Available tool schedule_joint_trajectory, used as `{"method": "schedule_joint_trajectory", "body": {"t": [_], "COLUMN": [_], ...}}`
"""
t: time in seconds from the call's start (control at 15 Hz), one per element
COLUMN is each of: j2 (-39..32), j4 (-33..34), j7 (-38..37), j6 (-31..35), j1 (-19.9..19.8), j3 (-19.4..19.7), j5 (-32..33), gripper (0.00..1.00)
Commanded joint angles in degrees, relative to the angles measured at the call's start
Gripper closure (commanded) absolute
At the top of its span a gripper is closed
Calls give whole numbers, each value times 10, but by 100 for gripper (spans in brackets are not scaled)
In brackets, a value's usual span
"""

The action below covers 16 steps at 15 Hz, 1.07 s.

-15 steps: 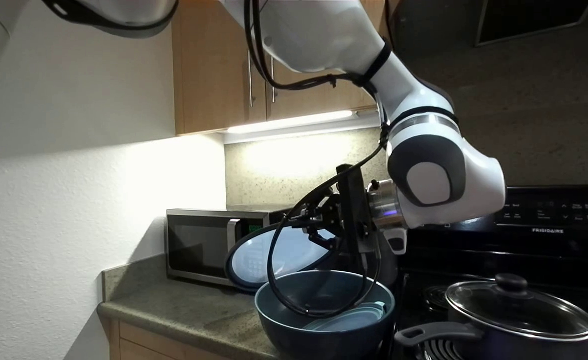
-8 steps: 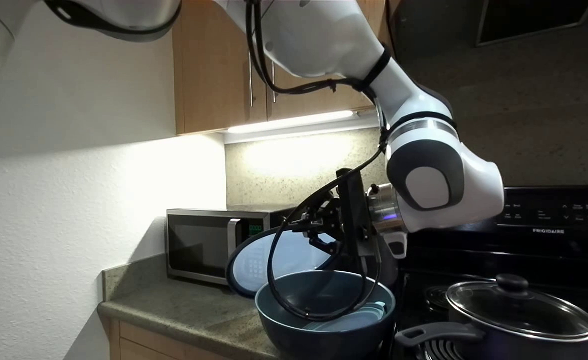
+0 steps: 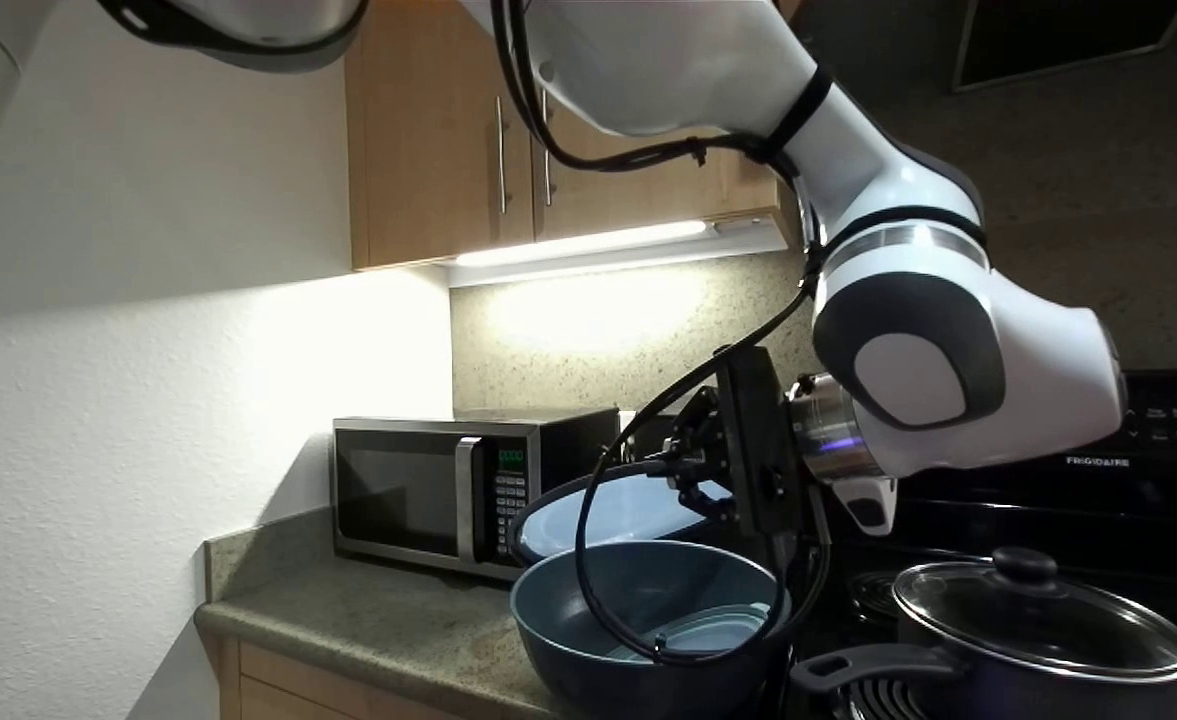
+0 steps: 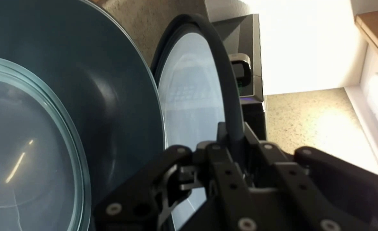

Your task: Pick up the lid from the microwave and put it on the bowl

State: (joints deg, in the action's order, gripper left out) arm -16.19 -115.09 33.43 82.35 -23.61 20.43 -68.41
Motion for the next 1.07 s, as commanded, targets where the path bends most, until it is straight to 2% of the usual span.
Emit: {"method": "schedule_joint_trajectory", "body": {"t": [0.0, 0.2, 0.27, 0.4, 0.6, 0.73, 0.87, 0.93, 1.0], "j2": [-1, -4, 0, -12, -40, -53, -62, -46, -49], "j4": [2, 2, -5, -1, 13, 18, 28, 14, 19], "j7": [0, 0, -19, -68, -154, -186, -198, -163, -168], "j6": [-1, -1, 15, 30, 60, 81, 99, 63, 69], "j1": [-5, -3, 3, 12, 30, 38, 46, 32, 35], "j3": [0, -2, -1, -3, -15, -21, -29, -27, -30], "j5": [0, 0, 11, 39, 37, 30, 25, 32, 31], "gripper": [89, 89, 97, 97, 97, 97, 97, 89, 89]}}
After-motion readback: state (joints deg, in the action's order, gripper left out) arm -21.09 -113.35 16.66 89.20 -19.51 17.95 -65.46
